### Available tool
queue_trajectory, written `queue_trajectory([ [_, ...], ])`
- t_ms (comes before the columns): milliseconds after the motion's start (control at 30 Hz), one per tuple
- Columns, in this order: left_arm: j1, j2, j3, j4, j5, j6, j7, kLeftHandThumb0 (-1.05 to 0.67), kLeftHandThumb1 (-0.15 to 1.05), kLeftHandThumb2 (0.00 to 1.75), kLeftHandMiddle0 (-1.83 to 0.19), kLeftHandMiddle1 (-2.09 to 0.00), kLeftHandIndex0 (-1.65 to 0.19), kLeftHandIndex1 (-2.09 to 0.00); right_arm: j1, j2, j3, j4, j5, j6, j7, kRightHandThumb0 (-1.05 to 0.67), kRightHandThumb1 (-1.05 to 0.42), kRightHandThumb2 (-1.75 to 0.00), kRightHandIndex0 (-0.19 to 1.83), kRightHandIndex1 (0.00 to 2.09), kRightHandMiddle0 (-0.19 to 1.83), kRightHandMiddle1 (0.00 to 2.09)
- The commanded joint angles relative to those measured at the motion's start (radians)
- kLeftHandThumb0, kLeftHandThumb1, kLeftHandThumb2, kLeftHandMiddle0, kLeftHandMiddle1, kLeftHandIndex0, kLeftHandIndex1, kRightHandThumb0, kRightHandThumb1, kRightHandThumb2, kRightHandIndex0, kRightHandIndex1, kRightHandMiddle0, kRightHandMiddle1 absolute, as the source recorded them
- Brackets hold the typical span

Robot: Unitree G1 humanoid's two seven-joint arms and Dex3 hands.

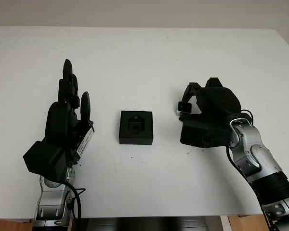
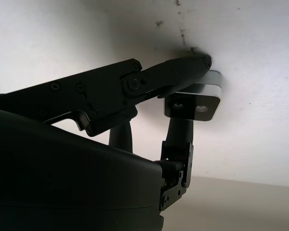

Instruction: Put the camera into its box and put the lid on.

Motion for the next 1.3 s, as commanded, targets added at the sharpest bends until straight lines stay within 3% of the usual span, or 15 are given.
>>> queue_trajectory([
  [0, -0.006, 0.008, 0.002, -0.005, 0.001, -0.002, -0.004, -0.73, 1.05, 0.65, 0.11, -0.05, 0.10, -0.05, 0.008, -0.015, 0.010, 0.007, -0.016, -0.009, -0.019, -0.62, -0.91, -0.05, 0.02, 2.09, 0.25, 1.58],
  [133, -0.010, 0.007, 0.005, 0.000, 0.005, -0.010, 0.001, -0.73, 1.05, 0.63, 0.11, -0.05, 0.10, -0.05, 0.011, -0.011, 0.014, 0.016, -0.039, -0.012, -0.078, -0.62, -0.90, -0.05, 0.20, 2.09, 0.29, 1.68],
  [300, -0.011, 0.009, 0.004, -0.009, 0.009, 0.001, 0.003, -0.74, 1.05, 0.62, 0.11, -0.05, 0.10, -0.05, 0.013, -0.003, 0.011, 0.020, -0.039, -0.013, -0.099, -0.51, -0.90, -0.06, 0.43, 2.09, 0.46, 1.55],
  [400, -0.012, 0.007, 0.005, -0.006, 0.003, -0.003, 0.002, -0.72, 1.05, 0.62, 0.11, -0.05, 0.09, -0.06, 0.017, 0.016, -0.021, 0.022, 0.049, -0.041, -0.080, -0.46, -0.93, -0.06, 0.44, 2.09, 0.44, 1.52],
  [567, -0.009, 0.007, 0.004, -0.010, 0.005, 0.002, 0.003, -0.73, 1.05, 0.62, 0.11, -0.05, 0.09, -0.06, -0.001, 0.064, -0.092, 0.066, 0.251, -0.065, -0.019, -0.45, -0.97, -0.06, 0.50, 2.09, 0.39, 1.66],
  [700, -0.005, 0.008, 0.003, -0.017, 0.004, 0.007, 0.001, -0.73, 1.05, 0.61, 0.10, -0.06, 0.09, -0.06, -0.011, 0.103, -0.163, 0.094, 0.432, -0.108, 0.030, -0.42, -0.95, -0.05, 0.96, 2.09, 0.42, 1.60],
  [800, -0.004, 0.009, 0.002, -0.019, 0.009, 0.008, 0.002, -0.73, 1.05, 0.61, 0.09, -0.06, 0.09, -0.06, -0.020, 0.122, -0.202, 0.113, 0.539, -0.145, 0.064, -0.42, -0.94, -0.05, 1.11, 2.09, 0.43, 1.61],
  [1067, 0.001, 0.002, -0.001, -0.032, 0.018, 0.020, 0.010, -0.72, 1.05, 0.60, 0.08, -0.06, 0.08, -0.06, -0.028, 0.161, -0.262, 0.089, 0.707, -0.163, 0.128, -0.42, -0.94, -0.05, 1.21, 2.09, 0.42, 1.65],
  [1267, 0.001, 0.003, -0.003, -0.039, 0.021, 0.028, 0.008, -0.73, 1.05, 0.60, 0.09, -0.05, 0.09, -0.05, -0.014, 0.177, -0.291, 0.002, 0.795, -0.089, 0.182, -0.44, -0.95, -0.06, 1.23, 2.09, 0.40, 1.67],
])
